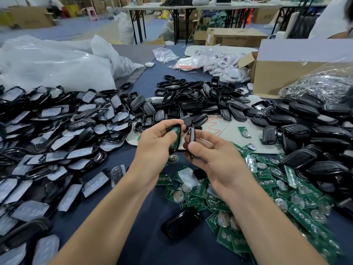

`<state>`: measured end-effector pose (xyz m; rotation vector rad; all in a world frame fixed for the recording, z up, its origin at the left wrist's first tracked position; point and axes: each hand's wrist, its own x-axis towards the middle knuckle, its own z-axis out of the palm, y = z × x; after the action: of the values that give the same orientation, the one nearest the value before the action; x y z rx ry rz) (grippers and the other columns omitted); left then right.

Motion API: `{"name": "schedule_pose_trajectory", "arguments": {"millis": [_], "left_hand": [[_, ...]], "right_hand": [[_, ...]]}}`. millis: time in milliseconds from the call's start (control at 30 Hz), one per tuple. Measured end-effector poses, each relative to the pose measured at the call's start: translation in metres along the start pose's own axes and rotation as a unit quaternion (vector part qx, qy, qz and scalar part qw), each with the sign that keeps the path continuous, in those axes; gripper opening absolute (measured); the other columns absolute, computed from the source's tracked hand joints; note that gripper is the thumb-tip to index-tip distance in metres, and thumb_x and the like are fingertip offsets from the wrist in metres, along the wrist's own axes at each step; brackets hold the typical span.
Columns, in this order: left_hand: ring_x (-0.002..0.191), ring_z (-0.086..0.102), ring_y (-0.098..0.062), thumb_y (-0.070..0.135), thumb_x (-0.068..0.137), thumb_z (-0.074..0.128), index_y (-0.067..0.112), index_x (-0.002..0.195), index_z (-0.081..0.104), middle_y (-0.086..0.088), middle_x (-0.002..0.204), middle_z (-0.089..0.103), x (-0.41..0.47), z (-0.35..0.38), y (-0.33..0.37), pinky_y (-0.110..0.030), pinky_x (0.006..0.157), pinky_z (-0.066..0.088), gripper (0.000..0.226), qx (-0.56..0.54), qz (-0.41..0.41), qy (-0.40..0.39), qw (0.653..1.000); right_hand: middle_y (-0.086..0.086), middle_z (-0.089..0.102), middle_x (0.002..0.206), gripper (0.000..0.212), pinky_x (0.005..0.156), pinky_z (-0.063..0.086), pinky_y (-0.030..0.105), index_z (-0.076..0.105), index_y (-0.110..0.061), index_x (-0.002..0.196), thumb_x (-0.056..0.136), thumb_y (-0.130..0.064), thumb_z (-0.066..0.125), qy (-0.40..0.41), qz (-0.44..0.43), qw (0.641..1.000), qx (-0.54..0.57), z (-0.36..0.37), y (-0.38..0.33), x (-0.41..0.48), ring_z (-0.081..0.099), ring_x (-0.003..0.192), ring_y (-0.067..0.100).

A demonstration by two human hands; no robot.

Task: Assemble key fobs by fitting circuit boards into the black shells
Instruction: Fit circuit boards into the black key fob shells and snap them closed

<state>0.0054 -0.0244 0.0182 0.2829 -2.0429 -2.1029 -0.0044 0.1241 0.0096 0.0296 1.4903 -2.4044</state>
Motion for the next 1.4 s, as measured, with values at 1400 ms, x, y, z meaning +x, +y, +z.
{"name": "schedule_pose_trajectory", "arguments": {"millis": [1400], "left_hand": [[0.076, 0.078, -0.026, 0.001, 0.091, 0.072, 0.025, 0.077, 0.084, -0.005, 0.077, 0.08, -0.006, -0.005, 0.0, -0.035, 0.069, 0.065, 0.03, 0.089, 0.006, 0.002, 0.996]], "right_hand": [[-0.007, 0.074, 0.069, 0.043, 0.059, 0.06, 0.037, 0.076, -0.038, 0.102, 0.071, -0.01, 0.07, 0.033, -0.191, 0.839, -0.509, 0.007, 0.009, -0.012, 0.071, 0.062, 0.014]]}}
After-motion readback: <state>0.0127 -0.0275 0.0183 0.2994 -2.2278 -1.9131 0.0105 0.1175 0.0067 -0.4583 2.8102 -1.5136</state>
